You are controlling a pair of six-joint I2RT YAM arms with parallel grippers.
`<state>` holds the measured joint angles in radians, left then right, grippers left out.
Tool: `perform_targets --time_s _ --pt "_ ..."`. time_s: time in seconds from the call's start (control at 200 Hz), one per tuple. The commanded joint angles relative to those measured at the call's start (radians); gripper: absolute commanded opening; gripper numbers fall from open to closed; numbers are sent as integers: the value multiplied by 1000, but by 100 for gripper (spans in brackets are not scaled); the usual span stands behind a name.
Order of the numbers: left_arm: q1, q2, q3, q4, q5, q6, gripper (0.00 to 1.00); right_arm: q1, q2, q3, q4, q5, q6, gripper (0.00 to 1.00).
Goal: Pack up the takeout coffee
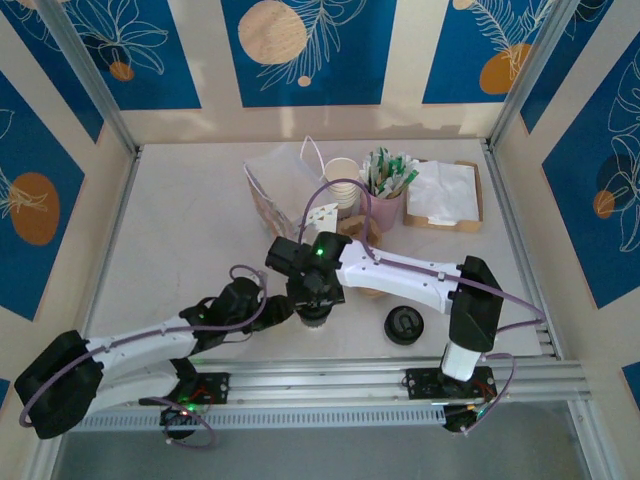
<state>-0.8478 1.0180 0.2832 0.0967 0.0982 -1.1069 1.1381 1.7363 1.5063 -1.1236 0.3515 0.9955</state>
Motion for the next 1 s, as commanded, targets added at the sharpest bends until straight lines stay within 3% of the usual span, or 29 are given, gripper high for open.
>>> perform_targets --time_s 0.0,0.61,0.815,0.995 --pt "-14 -44 4 -71 -41 37 52 14 74 -31 -113 -13 20 70" --pt "-14 -224 58 -309 -118 113 51 13 138 -29 -139 -36 7 65" --pt "-13 -202 99 -273 -41 183 51 3 134 -60 -95 -77 -5 65" --pt "-13 -164 84 -187 9 137 50 -13 133 -95 -85 -101 -14 64"
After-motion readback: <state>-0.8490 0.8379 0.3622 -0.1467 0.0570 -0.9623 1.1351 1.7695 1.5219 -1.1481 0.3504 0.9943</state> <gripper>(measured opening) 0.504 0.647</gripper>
